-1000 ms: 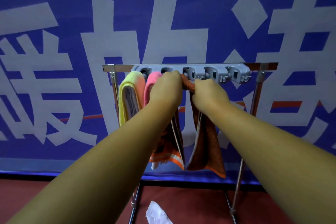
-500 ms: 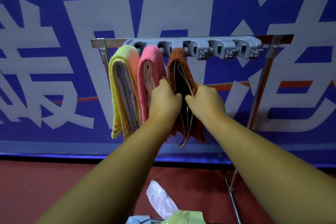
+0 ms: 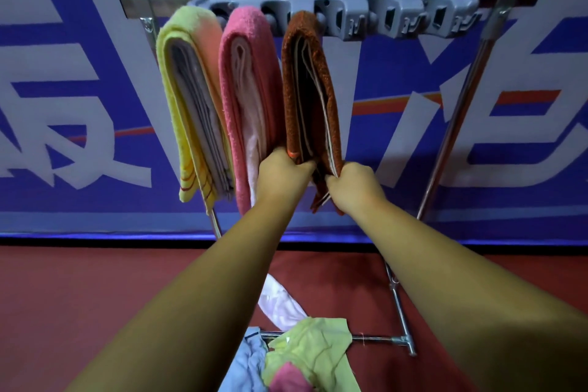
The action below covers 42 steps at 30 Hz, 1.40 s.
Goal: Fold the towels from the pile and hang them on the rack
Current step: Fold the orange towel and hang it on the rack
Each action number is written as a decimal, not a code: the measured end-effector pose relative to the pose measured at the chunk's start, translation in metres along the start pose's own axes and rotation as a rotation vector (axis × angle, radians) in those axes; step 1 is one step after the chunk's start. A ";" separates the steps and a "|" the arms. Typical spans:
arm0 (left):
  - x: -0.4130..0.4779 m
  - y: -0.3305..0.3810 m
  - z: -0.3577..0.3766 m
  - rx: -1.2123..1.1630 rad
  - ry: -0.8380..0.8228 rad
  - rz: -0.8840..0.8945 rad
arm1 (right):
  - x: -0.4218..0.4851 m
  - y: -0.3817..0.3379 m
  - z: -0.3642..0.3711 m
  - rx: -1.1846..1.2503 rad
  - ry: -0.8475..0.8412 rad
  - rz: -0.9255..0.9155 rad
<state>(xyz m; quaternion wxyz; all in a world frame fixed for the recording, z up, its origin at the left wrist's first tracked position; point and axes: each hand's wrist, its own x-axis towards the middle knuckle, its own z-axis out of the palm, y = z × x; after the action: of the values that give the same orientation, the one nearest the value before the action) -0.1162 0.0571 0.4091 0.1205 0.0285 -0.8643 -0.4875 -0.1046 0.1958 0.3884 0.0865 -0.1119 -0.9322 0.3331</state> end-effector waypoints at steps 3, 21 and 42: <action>0.002 -0.004 0.006 -0.019 0.023 0.018 | 0.001 0.004 0.002 -0.018 0.014 0.001; -0.016 -0.011 -0.009 -0.224 0.058 -0.016 | -0.023 0.005 -0.008 0.009 0.031 -0.021; -0.027 -0.026 0.004 0.049 -0.086 0.148 | -0.038 0.001 -0.010 -0.022 0.007 -0.042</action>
<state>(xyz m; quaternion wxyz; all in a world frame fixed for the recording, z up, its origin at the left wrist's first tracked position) -0.0925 0.0512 0.3799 0.1182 -0.0534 -0.8800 -0.4569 -0.0661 0.1923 0.3922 0.0955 -0.0942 -0.9376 0.3206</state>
